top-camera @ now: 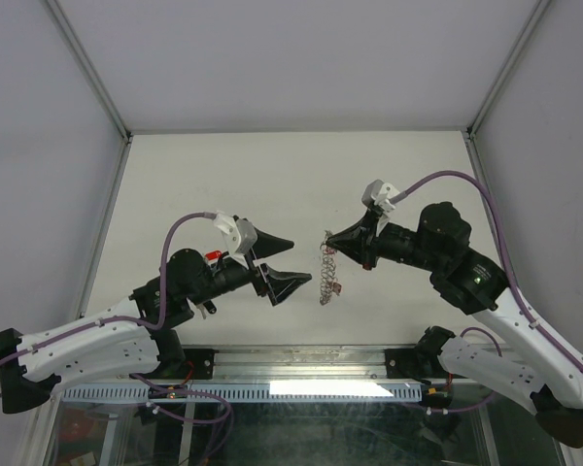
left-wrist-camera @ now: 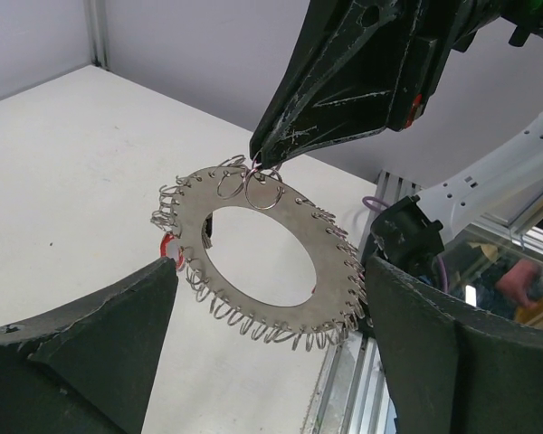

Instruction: Put the keys on the keyring

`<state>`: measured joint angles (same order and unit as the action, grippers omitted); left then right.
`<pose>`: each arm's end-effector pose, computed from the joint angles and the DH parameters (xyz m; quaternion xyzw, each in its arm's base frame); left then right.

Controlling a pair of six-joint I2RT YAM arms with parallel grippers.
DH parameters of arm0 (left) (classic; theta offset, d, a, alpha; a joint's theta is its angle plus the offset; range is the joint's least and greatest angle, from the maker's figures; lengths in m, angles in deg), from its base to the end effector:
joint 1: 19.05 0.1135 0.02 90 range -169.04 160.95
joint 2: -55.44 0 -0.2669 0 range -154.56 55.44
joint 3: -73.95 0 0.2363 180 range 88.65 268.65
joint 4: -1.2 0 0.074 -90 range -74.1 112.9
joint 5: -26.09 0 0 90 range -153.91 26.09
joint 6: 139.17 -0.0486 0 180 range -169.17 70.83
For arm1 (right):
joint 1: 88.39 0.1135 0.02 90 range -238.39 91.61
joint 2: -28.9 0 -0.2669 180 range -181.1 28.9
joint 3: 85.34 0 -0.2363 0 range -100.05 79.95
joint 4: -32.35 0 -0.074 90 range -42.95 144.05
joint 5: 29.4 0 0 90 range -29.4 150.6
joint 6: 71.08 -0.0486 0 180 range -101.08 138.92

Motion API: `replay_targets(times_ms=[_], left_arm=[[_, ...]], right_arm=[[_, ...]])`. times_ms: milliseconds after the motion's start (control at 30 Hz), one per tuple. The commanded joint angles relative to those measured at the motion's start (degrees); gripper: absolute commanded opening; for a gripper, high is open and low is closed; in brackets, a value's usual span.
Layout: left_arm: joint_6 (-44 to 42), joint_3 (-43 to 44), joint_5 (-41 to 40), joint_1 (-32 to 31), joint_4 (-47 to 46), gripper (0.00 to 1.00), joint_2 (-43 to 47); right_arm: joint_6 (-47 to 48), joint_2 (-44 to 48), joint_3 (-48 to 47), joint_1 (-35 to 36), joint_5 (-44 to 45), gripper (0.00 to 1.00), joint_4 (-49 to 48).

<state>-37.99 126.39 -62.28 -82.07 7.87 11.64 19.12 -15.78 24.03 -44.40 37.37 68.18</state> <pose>0.0820 -0.1641 0.3379 0.3129 0.6204 -0.4416 0.5676 0.1015 0.1246 0.3842 -0.4021 0.6459 0.3781 0.5275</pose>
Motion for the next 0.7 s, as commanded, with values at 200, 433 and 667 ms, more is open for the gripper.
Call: replay_targets(times_ms=[200, 433, 667], left_arm=[[-0.9, -1.4, 5.5, -0.1, -7.7, 0.58, -0.1], [-3.0, -3.1, 8.8, -0.1, -16.4, 0.56, -2.5], [-2.8, -1.7, 10.7, 0.0, -18.5, 0.58, -4.9]], right_arm=[[6.7, 1.1, -1.4, -0.2, -3.5, 0.00, -6.8], [6.5, 1.6, -1.1, -0.2, -5.8, 0.00, -8.1], [8.7, 3.7, 0.6, -0.1, -7.6, 0.00, -9.7]])
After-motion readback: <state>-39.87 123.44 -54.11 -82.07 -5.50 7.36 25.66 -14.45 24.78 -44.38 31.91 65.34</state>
